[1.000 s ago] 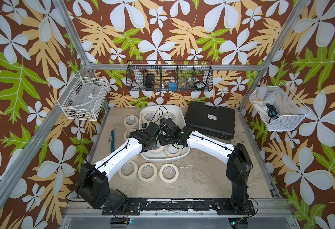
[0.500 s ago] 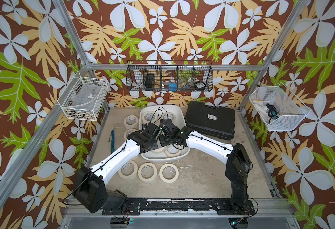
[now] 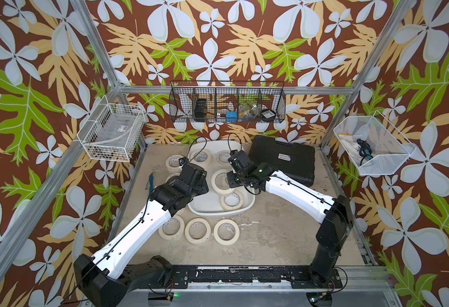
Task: Take out the art tape in the storage box
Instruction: Pick up the art tape from the storage box, then place the art tape at the center of the board.
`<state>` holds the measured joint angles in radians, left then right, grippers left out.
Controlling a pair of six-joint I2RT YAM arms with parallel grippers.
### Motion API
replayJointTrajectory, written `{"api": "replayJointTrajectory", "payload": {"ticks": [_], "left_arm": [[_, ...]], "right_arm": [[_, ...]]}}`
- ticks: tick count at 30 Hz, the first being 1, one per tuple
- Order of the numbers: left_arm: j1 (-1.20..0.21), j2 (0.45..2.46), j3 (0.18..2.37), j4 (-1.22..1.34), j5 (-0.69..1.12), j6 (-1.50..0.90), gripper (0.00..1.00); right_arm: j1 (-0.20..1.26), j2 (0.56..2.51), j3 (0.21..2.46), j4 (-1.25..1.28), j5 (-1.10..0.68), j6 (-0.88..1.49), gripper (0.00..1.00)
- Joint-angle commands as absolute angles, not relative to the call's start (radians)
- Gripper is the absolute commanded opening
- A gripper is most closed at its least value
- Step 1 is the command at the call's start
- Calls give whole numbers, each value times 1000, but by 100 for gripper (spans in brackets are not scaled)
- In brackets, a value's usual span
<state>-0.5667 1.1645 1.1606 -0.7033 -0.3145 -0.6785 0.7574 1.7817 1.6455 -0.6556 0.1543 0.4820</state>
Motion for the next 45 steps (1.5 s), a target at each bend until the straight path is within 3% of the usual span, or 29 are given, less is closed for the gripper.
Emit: {"api": "replayJointTrajectory", "payload": {"ticks": [1,9,17,45], "left_arm": [[-563,1163,1153,-684,-347,-668,66],[-563,1205,1139,-666,-318,-657,66],[-563,1230,1129,-654,-304,-656,66],[-562,1237,1107,-661,-316,-653,66]], "right_arm": [[692,1704,1594,-663,166,453,3],[448,1509,1344,-605,99,412,3],[289,1488,1178,-530,24,391,3],[270,1830,1178,-347,18,400,3]]}}
